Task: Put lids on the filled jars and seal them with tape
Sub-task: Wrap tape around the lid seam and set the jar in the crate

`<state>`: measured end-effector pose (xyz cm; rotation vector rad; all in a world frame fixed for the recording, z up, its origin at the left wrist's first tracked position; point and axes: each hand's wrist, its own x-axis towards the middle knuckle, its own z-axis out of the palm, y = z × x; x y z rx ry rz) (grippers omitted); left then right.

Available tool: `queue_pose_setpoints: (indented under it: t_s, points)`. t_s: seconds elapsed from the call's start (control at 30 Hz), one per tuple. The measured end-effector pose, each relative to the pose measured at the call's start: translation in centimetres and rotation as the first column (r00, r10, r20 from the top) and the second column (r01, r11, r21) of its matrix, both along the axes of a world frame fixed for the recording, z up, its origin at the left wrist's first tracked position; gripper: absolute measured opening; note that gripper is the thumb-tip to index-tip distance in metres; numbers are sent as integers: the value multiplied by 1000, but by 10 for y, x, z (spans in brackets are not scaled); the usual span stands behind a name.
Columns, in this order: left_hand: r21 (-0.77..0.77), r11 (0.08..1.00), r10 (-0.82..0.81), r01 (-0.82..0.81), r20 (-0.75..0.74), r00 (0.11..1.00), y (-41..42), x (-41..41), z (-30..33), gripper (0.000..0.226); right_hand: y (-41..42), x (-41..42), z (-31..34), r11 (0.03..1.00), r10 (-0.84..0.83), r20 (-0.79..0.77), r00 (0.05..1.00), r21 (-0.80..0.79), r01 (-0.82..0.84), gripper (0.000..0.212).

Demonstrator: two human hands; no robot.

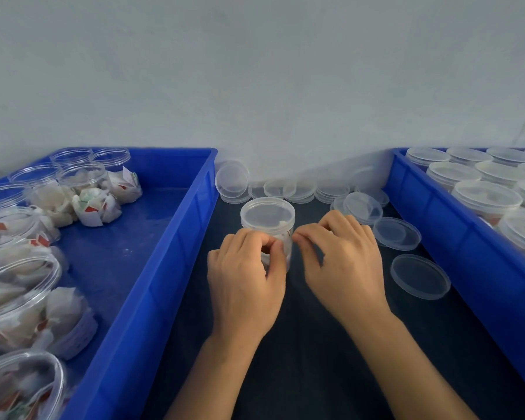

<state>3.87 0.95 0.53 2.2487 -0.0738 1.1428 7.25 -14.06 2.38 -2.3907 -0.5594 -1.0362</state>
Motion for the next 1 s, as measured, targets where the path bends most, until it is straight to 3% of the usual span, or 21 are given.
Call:
queue_pose_setpoints:
  t_s: [0.57,0.7,0.8,0.87,1.0]
  points:
    - [-51,996,75,-75,5,997,-2,2,-2,18,22,-2,-5,981,-181,165,969,-36,189,19]
    - [-197,980,-20,29,44,999,0,11,-7,48,22,-2,-7,982,-177,158,971,-37,185,14]
    - [-325,926,-207,192,-12,978,4,20,-15,73,23,-1,-8,976,-206,143,968,-38,214,11]
    - [-433,859,-334,273,-71,940,6,22,-19,75,22,-1,-8,975,-208,133,969,-45,216,12]
    - [-446,850,-358,281,-96,929,9,24,-22,68,21,0,-9,978,-197,132,971,-45,205,14]
